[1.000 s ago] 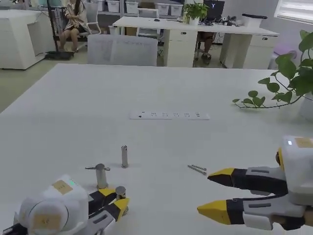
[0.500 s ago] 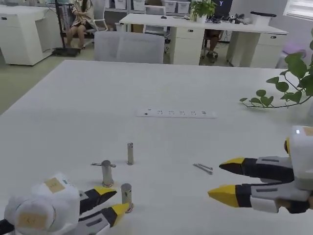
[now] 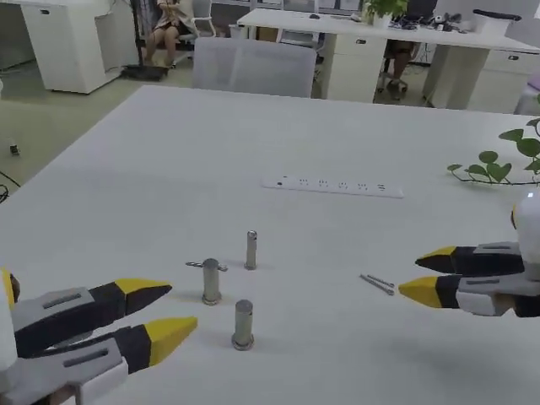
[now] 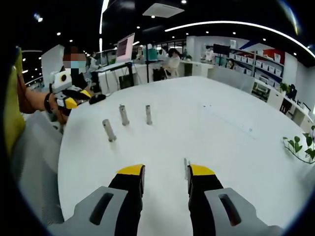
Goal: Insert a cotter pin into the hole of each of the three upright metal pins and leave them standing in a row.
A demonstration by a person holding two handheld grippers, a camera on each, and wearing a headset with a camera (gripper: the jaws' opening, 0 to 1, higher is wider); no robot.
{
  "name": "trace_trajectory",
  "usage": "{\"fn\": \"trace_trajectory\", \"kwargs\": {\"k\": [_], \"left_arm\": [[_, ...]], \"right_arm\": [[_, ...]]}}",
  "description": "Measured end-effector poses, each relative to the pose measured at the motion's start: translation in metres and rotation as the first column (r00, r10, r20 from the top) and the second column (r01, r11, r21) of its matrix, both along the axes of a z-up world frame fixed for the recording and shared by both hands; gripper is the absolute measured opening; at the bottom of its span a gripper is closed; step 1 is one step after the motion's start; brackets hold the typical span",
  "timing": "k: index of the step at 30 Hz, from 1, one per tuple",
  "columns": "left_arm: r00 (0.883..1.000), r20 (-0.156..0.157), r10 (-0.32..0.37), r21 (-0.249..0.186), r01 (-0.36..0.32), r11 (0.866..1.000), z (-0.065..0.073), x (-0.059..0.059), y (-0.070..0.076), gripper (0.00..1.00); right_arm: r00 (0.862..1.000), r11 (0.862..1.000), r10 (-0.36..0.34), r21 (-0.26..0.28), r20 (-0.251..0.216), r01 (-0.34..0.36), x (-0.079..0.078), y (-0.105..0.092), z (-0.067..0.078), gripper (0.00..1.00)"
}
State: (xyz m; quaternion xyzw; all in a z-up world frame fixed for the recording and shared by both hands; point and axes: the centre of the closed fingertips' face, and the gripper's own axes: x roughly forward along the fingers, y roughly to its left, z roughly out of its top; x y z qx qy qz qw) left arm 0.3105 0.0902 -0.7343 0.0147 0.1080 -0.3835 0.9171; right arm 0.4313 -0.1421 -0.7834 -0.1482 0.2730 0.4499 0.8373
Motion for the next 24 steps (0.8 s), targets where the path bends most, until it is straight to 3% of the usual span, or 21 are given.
{"fn": "trace_trajectory", "kwargs": {"k": [4, 6, 11, 19, 24], "left_arm": [[1.000, 0.001, -0.023, 0.021, 0.023, 1.000, 0.005, -0.009, -0.011, 0.37], [0.999, 0.015, -0.036, 0.025, 0.036, 0.999, 0.008, -0.011, -0.016, 0.38], [0.999, 0.018, -0.050, 0.051, 0.049, 0.997, 0.009, -0.010, -0.019, 0.44], [0.999, -0.034, -0.031, 0.084, 0.034, 0.996, -0.006, -0.011, -0.013, 0.63], [0.998, -0.053, -0.023, 0.105, 0.029, 0.994, -0.014, -0.013, -0.011, 0.73]], "right_arm": [[1.000, 0.999, 0.005, -0.049, -0.017, -0.006, 0.014, 0.000, -0.008, 0.31], [1.000, 0.998, 0.007, -0.068, -0.026, -0.009, 0.020, 0.001, -0.010, 0.28], [0.998, 0.990, 0.023, -0.136, -0.052, -0.030, 0.030, 0.002, -0.019, 0.22], [0.994, 0.960, 0.060, -0.267, -0.088, -0.082, 0.039, 0.002, -0.039, 0.15], [0.991, 0.948, 0.067, -0.301, -0.118, -0.101, 0.040, 0.005, -0.052, 0.12]]}}
